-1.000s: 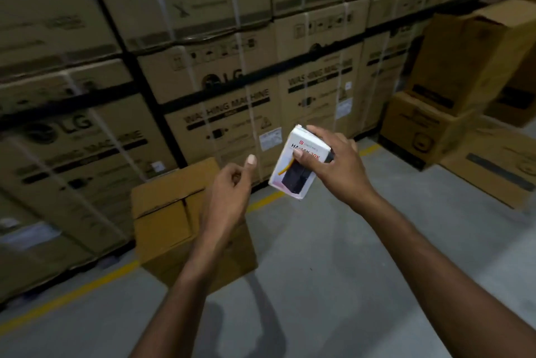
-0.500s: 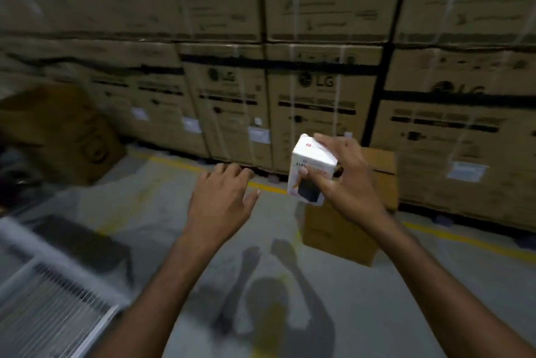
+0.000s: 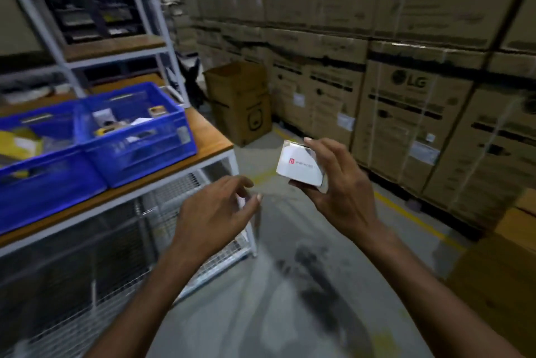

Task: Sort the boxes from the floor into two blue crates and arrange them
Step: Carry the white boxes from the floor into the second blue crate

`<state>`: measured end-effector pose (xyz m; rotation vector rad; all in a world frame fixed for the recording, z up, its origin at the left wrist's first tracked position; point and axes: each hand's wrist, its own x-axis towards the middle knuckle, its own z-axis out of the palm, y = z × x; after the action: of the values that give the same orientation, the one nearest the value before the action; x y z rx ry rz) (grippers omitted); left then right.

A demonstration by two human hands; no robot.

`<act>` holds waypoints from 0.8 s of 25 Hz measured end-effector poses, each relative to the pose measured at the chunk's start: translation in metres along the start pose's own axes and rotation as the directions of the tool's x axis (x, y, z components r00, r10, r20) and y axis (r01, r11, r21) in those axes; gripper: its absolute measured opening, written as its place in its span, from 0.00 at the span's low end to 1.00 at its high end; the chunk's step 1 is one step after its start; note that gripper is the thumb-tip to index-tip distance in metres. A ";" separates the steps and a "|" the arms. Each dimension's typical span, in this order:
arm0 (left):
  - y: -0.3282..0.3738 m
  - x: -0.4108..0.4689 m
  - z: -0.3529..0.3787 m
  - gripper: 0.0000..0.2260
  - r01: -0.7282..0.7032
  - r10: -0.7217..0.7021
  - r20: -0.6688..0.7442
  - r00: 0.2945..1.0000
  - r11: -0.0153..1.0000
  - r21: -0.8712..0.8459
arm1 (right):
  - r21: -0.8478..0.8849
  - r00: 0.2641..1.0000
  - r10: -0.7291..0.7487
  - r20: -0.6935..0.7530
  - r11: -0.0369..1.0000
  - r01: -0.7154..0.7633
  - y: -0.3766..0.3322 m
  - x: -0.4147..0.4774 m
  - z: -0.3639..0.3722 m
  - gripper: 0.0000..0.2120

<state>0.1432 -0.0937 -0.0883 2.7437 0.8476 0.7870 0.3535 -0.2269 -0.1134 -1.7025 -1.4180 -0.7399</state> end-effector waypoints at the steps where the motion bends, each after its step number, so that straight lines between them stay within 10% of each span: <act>1: -0.026 -0.004 -0.014 0.13 0.026 -0.026 -0.011 1.000 1.000 0.002 | -0.016 0.998 -0.063 -0.013 0.998 0.063 -0.019 0.012 0.025 0.33; 7: -0.146 -0.013 -0.077 0.10 0.210 -0.199 -0.151 0.968 0.976 0.061 | 0.083 0.938 -0.333 -0.094 0.937 0.340 -0.108 0.082 0.147 0.23; 11: -0.204 -0.002 -0.101 0.10 0.287 -0.250 -0.271 0.930 0.952 0.107 | 0.454 0.989 -0.115 -0.096 0.879 0.146 -0.159 0.138 0.214 0.30; 16: -0.268 0.025 -0.116 0.11 0.394 -0.316 -0.319 0.893 0.893 0.218 | 0.857 0.882 0.348 0.319 0.291 -0.425 -0.195 0.218 0.291 0.37; 20: -0.311 0.046 -0.127 0.11 0.456 -0.367 -0.358 0.859 0.866 0.205 | 0.770 0.725 0.299 0.620 -0.057 -0.635 -0.204 0.264 0.368 0.27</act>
<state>-0.0407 0.1889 -0.0539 2.5318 1.6733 1.0833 0.1913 0.2379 -0.0467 -0.9572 -0.8436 0.8495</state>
